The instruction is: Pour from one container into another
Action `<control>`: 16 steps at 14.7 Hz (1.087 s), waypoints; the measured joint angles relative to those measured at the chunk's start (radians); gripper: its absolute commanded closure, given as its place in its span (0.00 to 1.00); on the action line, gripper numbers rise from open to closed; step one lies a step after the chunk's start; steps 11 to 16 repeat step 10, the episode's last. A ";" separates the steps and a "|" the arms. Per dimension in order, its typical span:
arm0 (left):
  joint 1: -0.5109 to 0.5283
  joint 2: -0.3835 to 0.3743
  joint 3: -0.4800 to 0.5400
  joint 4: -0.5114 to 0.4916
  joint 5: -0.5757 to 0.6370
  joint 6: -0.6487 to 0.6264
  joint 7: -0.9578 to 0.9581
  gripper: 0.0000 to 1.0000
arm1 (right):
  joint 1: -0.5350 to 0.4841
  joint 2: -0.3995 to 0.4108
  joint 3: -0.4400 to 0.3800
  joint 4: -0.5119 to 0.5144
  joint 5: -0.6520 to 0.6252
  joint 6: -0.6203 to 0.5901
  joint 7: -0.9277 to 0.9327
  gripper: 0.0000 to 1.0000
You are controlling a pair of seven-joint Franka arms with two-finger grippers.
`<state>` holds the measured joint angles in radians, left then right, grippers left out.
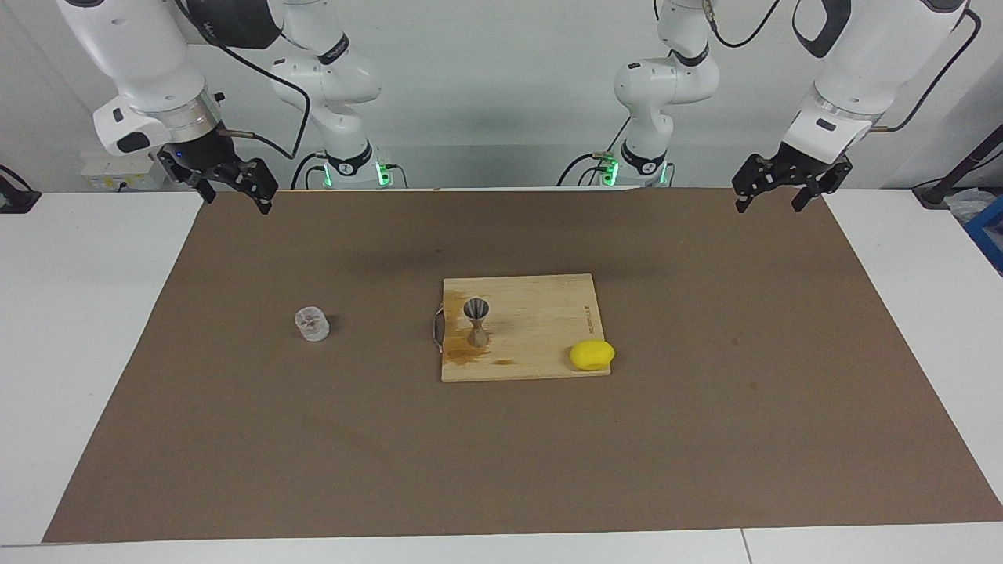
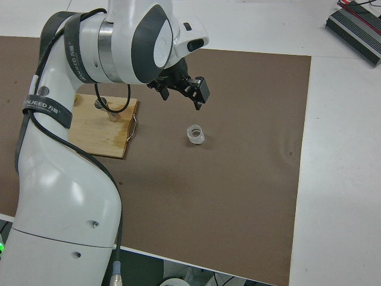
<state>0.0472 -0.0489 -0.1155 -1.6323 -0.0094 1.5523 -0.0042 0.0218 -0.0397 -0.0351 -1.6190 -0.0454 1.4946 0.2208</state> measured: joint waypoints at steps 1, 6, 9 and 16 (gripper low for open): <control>0.000 0.000 0.000 0.000 0.000 0.000 0.000 0.00 | -0.001 0.003 0.000 0.004 0.000 0.000 0.000 0.03; 0.000 0.000 0.000 0.000 0.000 0.000 0.000 0.00 | -0.001 0.010 0.000 0.005 0.000 -0.001 -0.008 0.01; 0.000 0.000 0.000 0.000 0.000 0.000 0.000 0.00 | 0.000 0.010 0.001 0.005 0.004 -0.002 -0.011 0.01; 0.000 0.000 0.000 0.000 0.000 0.000 0.000 0.00 | 0.000 0.010 0.002 0.005 0.005 -0.002 -0.013 0.01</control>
